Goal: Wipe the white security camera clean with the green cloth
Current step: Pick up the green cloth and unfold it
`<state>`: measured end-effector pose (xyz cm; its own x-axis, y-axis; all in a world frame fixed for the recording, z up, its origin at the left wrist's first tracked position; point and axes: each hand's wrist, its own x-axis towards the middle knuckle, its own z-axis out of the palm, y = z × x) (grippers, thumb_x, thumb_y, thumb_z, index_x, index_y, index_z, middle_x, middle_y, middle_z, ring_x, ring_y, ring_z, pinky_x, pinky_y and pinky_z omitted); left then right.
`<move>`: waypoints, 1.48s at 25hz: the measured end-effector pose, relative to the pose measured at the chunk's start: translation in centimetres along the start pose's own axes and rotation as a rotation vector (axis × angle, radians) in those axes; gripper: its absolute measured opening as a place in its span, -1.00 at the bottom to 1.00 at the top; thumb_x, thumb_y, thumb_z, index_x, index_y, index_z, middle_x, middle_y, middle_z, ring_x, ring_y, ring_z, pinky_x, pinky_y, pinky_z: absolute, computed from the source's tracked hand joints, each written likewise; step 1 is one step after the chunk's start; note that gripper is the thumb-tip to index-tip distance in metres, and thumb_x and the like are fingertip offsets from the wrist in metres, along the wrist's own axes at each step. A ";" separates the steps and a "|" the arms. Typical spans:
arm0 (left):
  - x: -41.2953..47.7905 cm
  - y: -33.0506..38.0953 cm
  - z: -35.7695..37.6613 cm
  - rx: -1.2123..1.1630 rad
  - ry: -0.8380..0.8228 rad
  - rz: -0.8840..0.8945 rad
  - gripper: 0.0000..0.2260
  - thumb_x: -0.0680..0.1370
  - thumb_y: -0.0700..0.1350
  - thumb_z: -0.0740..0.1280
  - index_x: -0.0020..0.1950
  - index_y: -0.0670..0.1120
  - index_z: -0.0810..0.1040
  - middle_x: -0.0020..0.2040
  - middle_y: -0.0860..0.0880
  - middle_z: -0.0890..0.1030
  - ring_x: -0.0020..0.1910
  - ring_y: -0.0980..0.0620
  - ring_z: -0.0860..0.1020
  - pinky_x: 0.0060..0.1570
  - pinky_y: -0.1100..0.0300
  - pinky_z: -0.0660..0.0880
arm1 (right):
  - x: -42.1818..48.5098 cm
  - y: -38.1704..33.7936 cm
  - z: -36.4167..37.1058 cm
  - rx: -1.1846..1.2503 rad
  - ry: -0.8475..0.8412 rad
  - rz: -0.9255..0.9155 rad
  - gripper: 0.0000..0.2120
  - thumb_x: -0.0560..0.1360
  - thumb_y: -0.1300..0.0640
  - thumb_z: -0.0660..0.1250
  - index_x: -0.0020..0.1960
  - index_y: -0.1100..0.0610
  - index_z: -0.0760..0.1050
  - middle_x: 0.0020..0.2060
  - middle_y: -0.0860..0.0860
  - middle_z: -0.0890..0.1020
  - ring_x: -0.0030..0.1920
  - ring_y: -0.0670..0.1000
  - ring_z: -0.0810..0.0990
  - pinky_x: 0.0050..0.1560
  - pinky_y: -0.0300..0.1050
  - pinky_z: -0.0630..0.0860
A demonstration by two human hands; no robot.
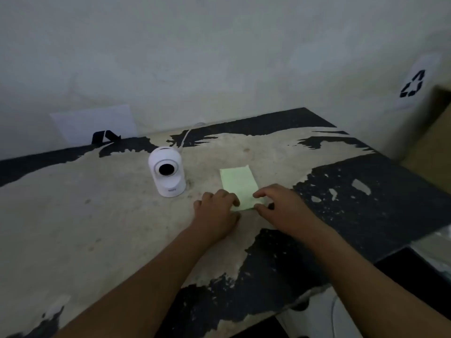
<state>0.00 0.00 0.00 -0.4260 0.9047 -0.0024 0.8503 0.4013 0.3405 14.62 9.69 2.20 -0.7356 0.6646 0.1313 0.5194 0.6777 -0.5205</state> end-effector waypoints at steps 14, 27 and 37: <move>-4.7 0.3 -5.3 -0.552 0.186 0.090 -0.92 0.56 -0.06 0.23 -0.11 0.00 0.49 -0.04 0.02 0.55 -0.09 0.13 0.51 -0.09 0.26 0.43 | -0.7 -2.9 -0.4 0.223 0.037 -0.185 -0.95 0.49 0.06 0.35 -0.08 0.03 0.53 -0.25 -0.03 0.62 -0.28 -0.06 0.56 -0.25 -0.14 0.47; -12.2 -2.9 -7.8 -1.229 0.416 -0.235 -0.92 0.47 -0.16 0.37 -0.13 -0.11 0.66 -0.13 -0.14 0.72 -0.10 -0.16 0.68 0.00 -0.22 0.58 | -2.5 -11.4 0.2 1.007 -0.100 -0.046 -0.94 0.46 0.23 0.39 -0.10 0.09 0.61 -0.21 0.05 0.73 -0.19 0.02 0.71 -0.19 -0.13 0.63; -13.9 -4.3 -7.2 -1.360 0.290 -0.246 -0.81 0.52 -0.24 0.28 0.00 -0.03 0.64 -0.06 -0.07 0.73 -0.08 -0.07 0.69 -0.06 0.02 0.63 | -1.8 -14.3 0.6 0.942 -0.098 -0.196 -0.91 0.50 0.24 0.34 -0.05 0.09 0.59 -0.15 0.08 0.70 -0.14 0.08 0.68 -0.07 0.02 0.62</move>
<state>0.03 -15.35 5.38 -0.7065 0.7051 -0.0597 -0.1413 -0.0578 0.9883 8.31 -1.37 8.91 -0.8271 0.5087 0.2388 -0.1466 0.2149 -0.9656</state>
